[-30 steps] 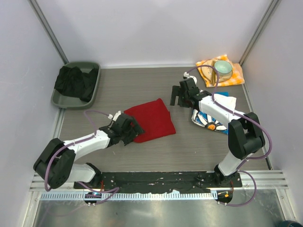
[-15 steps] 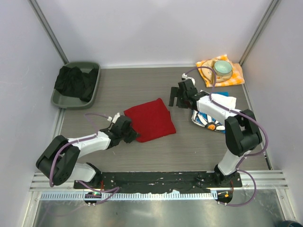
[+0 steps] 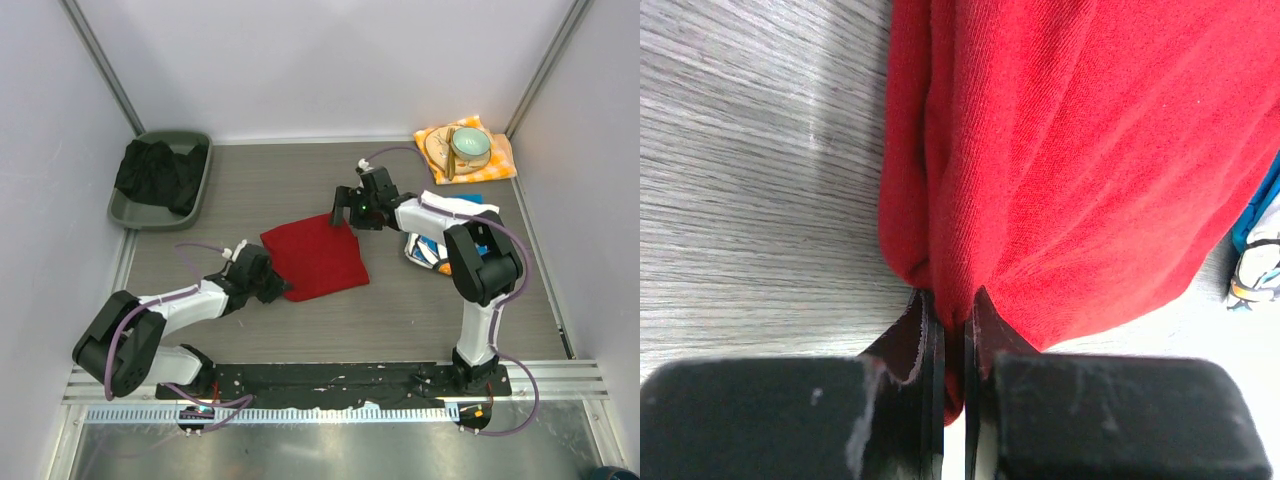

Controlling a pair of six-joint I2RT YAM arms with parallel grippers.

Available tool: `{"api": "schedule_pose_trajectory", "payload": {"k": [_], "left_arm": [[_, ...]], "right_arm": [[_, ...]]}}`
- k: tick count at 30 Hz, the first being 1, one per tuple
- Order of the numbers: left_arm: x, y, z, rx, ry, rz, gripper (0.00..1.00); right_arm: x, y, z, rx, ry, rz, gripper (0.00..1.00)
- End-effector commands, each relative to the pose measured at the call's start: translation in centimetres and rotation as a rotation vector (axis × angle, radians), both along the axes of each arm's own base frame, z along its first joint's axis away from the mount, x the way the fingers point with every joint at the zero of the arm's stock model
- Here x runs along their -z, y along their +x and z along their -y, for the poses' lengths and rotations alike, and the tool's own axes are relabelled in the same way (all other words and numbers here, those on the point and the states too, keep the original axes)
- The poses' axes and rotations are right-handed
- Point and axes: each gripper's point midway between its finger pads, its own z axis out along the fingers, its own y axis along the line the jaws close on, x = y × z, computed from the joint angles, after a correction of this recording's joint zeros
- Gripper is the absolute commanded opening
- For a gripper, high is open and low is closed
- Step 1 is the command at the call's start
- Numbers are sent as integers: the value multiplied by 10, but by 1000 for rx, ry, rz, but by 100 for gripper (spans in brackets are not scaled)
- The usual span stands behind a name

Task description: Fold and stack the t-shirts

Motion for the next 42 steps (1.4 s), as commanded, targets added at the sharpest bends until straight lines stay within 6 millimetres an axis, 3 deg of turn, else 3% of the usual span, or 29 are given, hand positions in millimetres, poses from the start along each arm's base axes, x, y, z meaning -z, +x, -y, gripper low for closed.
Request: {"api": "schedule_pose_trajectory", "payload": {"k": [1, 15, 23, 28, 31, 32, 34, 38, 42], "left_arm": [[42, -32, -39, -3, 168, -141, 0], [44, -31, -44, 0, 147, -145, 0], [46, -30, -51, -11, 146, -145, 0], [51, -33, -54, -10, 121, -162, 0], [55, -34, -57, -16, 114, -168, 0], [56, -35, -58, -16, 114, -170, 0], [59, -35, -59, -18, 109, -175, 0], [59, -36, -53, 0, 81, -182, 0], [40, -18, -40, 37, 45, -125, 0]], "right_arm": [[-21, 14, -30, -64, 93, 65, 99], [34, 5, -31, -78, 45, -32, 95], [52, -10, -29, -91, 23, -74, 59], [68, -23, -25, -92, 0, -106, 45], [75, -29, -25, -91, -14, -116, 27], [77, -30, -24, -87, -22, -121, 14], [79, -31, -20, -72, -40, -121, 1], [67, -27, -17, -43, -55, -86, 1], [28, -18, -17, -26, -38, -8, 1]]}}
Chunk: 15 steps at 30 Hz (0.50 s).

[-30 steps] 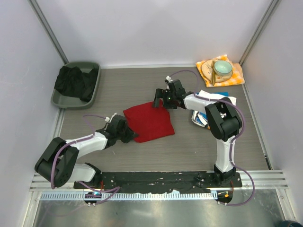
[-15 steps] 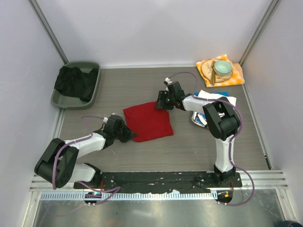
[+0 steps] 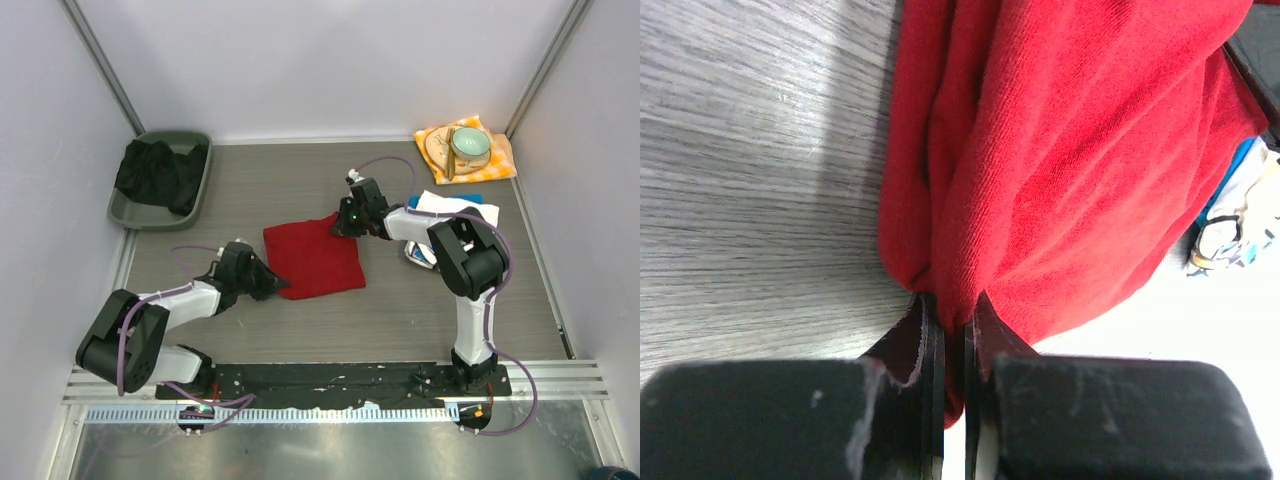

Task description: Fold and stack the t-shirts

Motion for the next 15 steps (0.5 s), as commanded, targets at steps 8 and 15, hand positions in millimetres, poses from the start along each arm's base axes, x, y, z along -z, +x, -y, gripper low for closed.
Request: {"api": "schedule_pose_trajectory", "payload": {"k": [8, 15], "left_arm": [[-37, 23, -1, 57, 94, 56, 0], [-105, 59, 40, 107, 11, 194, 0]], "right_arm": [[-129, -2, 30, 110, -53, 181, 1], [-200, 3, 60, 215, -114, 303, 1]]}}
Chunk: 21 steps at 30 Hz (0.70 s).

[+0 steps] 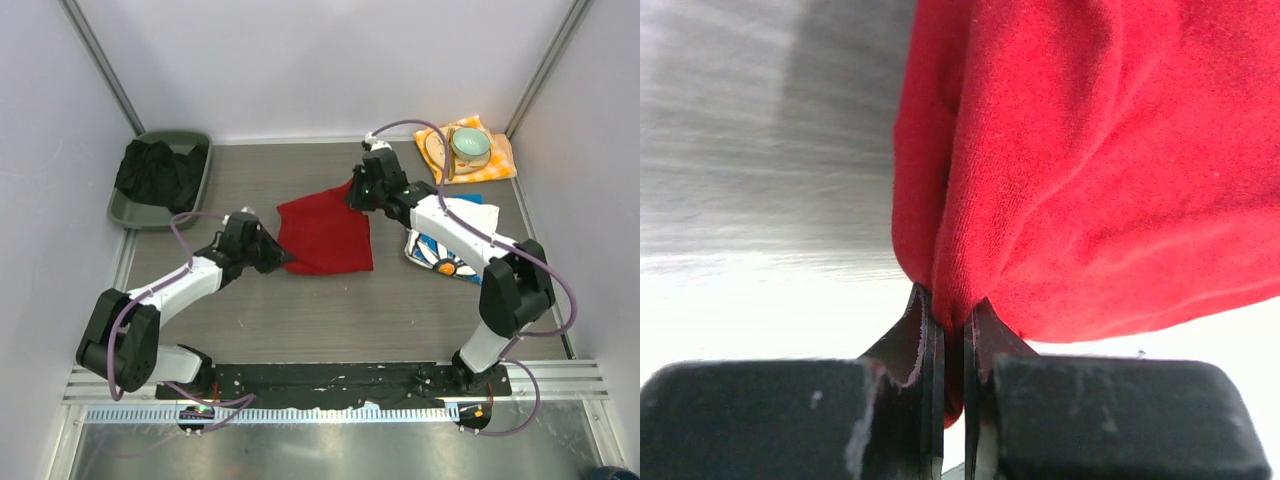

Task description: Fold and stack the t-shirts

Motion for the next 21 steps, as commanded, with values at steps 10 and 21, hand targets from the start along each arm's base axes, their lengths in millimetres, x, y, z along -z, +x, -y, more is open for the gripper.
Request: {"api": "schedule_pose_trajectory", "payload": {"k": [10, 21], "left_arm": [[-118, 56, 120, 205, -94, 242, 0], [-149, 69, 215, 386, -172, 316, 0]], "right_arm": [[-128, 12, 99, 286, -72, 237, 1], [-145, -10, 216, 579, -99, 248, 1]]}}
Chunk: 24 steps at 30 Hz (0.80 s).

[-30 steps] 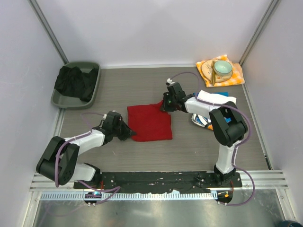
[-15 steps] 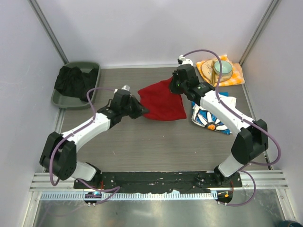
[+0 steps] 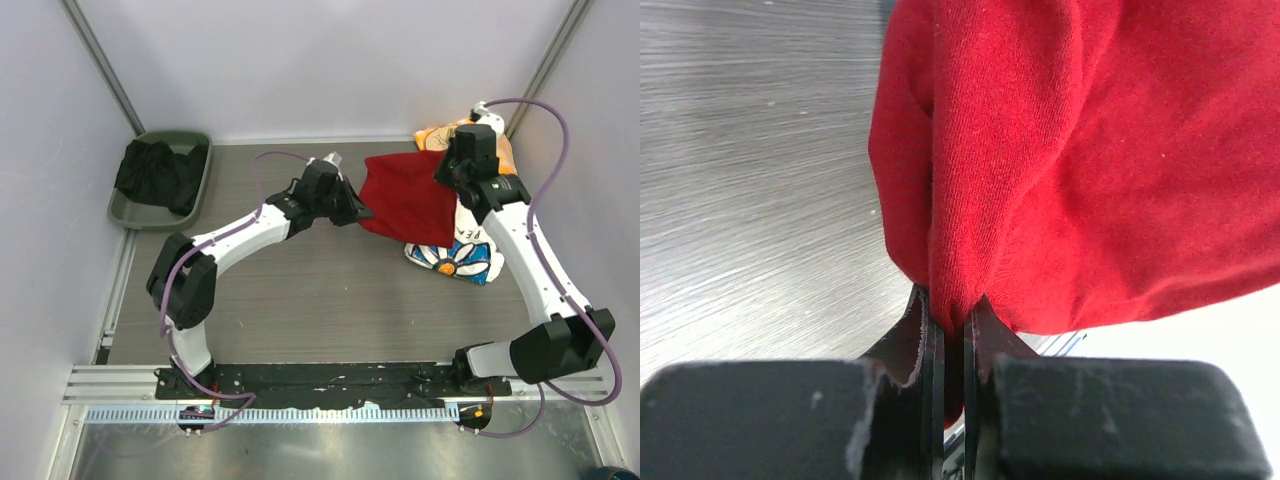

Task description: Fold and stack the t-shirts

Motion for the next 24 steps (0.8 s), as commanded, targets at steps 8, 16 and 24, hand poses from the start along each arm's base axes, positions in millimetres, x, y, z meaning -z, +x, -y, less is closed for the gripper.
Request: {"api": "schedule_pose_trajectory", "payload": {"k": [8, 16, 24], "left_arm": [[-52, -4, 82, 163, -107, 161, 0], [-11, -7, 120, 219, -93, 121, 0], [20, -6, 124, 237, -57, 106, 0]], "right_arm": [[-20, -19, 65, 188, -8, 60, 1], [-1, -19, 107, 308, -13, 28, 1], [18, -12, 121, 332, 25, 2, 1]]}}
